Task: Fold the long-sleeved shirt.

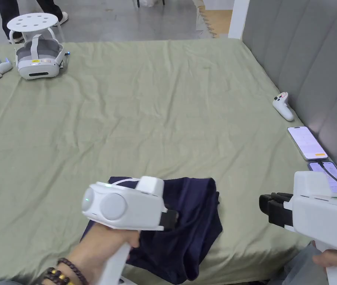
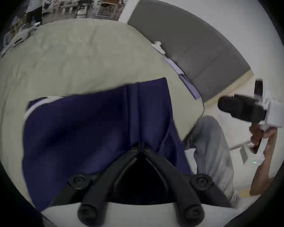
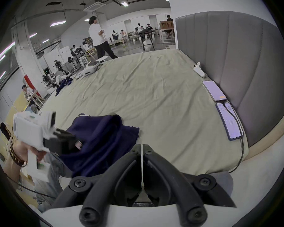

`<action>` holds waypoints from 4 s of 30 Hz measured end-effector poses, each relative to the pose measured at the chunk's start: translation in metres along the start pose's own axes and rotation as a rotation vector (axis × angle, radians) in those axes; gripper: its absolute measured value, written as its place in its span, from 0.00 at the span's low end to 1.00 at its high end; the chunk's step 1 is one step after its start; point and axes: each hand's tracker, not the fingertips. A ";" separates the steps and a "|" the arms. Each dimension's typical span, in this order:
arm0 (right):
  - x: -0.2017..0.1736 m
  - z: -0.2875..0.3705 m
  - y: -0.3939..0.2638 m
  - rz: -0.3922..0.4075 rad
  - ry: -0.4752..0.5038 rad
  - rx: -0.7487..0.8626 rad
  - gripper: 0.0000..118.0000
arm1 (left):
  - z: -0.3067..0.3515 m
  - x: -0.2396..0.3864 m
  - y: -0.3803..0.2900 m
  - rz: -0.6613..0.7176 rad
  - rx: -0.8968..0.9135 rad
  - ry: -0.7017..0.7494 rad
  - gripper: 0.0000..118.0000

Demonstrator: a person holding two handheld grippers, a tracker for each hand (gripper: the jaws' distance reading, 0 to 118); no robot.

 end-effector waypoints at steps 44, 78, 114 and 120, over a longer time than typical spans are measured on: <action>-0.069 -0.150 -0.035 -0.153 0.228 -0.335 0.00 | 0.031 -0.175 -0.020 0.582 0.212 -0.144 0.81; -0.530 -0.249 0.085 0.437 0.541 -0.029 0.00 | 0.367 -0.491 -0.130 0.655 0.420 0.304 0.15; -0.081 0.012 0.110 0.222 -0.126 0.768 0.00 | 0.170 -0.018 0.055 -0.226 1.048 0.786 0.03; -0.073 0.006 0.073 0.200 -0.177 0.789 0.00 | 0.144 -0.015 0.025 -0.157 1.009 0.761 0.03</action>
